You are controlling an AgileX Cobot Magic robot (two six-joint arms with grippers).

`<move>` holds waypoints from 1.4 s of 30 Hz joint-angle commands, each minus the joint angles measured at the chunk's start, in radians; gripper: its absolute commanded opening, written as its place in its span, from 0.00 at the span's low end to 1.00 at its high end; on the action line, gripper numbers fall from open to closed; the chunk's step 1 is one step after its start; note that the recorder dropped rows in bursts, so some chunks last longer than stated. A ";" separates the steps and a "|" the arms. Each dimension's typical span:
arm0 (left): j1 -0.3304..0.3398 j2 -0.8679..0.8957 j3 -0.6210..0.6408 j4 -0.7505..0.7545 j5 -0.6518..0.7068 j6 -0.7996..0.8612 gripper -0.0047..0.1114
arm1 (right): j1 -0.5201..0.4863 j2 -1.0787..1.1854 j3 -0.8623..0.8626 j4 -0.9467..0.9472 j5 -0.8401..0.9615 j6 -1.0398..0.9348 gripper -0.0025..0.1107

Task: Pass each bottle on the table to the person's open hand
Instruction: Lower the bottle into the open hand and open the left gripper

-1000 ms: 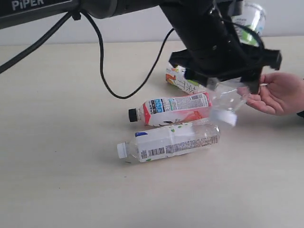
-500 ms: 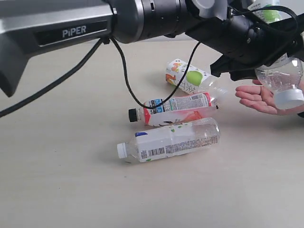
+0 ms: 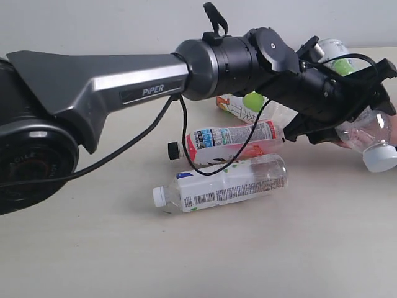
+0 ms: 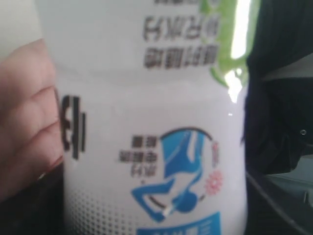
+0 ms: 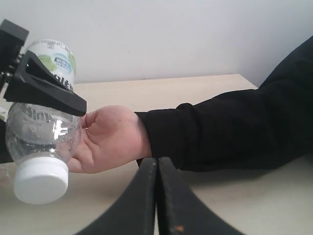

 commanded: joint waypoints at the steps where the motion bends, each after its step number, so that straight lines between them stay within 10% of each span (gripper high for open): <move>1: 0.002 0.017 -0.011 -0.077 -0.030 0.042 0.04 | -0.004 -0.006 0.004 0.000 -0.009 -0.003 0.02; 14: 0.000 0.055 -0.011 -0.203 -0.017 0.163 0.06 | -0.004 -0.006 0.004 0.000 -0.009 -0.003 0.02; 23: 0.000 0.055 -0.011 -0.234 -0.003 0.188 0.43 | -0.004 -0.006 0.004 0.000 -0.009 -0.003 0.02; 35: 0.000 0.055 -0.011 -0.234 0.041 0.231 0.49 | -0.004 -0.006 0.004 0.000 -0.009 -0.003 0.02; 42: -0.001 0.055 -0.011 -0.234 0.054 0.260 0.73 | -0.004 -0.006 0.004 0.000 -0.009 -0.003 0.02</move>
